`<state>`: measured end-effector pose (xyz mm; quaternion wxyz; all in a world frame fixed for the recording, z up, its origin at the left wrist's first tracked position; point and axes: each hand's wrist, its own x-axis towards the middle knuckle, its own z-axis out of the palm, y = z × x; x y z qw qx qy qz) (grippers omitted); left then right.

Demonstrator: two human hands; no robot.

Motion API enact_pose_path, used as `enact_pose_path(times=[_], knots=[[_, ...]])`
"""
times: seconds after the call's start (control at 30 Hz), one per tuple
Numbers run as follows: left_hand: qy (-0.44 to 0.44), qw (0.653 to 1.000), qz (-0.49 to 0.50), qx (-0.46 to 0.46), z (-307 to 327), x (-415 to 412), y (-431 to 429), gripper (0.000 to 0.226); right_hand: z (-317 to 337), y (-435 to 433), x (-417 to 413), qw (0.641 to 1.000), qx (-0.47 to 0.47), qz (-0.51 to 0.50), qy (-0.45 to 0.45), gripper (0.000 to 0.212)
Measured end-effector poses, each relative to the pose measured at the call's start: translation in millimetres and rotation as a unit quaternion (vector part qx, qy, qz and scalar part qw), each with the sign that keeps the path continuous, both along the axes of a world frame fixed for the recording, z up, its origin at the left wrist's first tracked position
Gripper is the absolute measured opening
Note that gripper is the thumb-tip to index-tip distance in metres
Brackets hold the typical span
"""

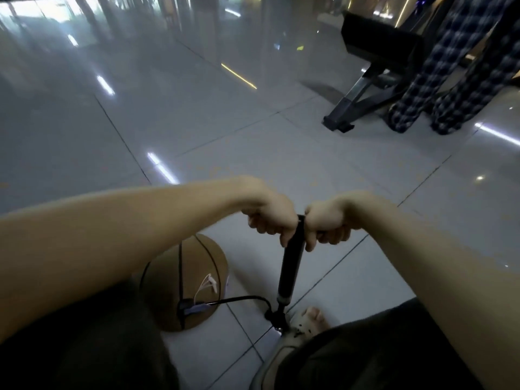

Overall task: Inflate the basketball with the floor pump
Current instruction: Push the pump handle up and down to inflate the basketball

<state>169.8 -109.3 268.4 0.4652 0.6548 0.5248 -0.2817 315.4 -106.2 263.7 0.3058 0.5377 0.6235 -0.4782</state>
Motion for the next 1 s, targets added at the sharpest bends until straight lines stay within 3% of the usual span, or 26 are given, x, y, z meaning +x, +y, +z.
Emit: enact_pose_path(times=[0.2, 0.3, 0.5, 0.63, 0.77, 0.87, 1.0], knots=[[0.010, 0.999, 0.005, 0.049, -82, 11, -20, 0.015, -87, -14, 6, 1.000, 0.003, 0.012, 0.017, 0.005], [0.011, 0.998, 0.009, 0.057, -104, 14, -40, 0.017, -110, -30, 4, 0.999, 0.017, 0.035, -0.003, 0.009], [0.017, 0.997, 0.016, 0.077, -62, 4, -62, 0.023, -67, -45, -8, 0.998, 0.026, 0.044, -0.029, 0.006], [-0.015, 0.998, 0.036, 0.055, 12, -13, -44, 0.026, 13, -27, -20, 0.997, 0.038, 0.055, -0.025, 0.024], [-0.044, 0.996, 0.055, 0.055, 82, -24, -11, 0.026, 90, 0, -20, 0.998, 0.055, 0.029, 0.008, 0.028], [-0.028, 0.998, 0.036, 0.037, 72, -21, -3, 0.027, 80, 4, -19, 0.998, 0.059, 0.025, 0.003, 0.034], [-0.016, 0.999, 0.031, 0.027, 9, -9, -6, 0.016, 11, 1, -10, 0.999, 0.041, 0.028, -0.003, 0.031]])
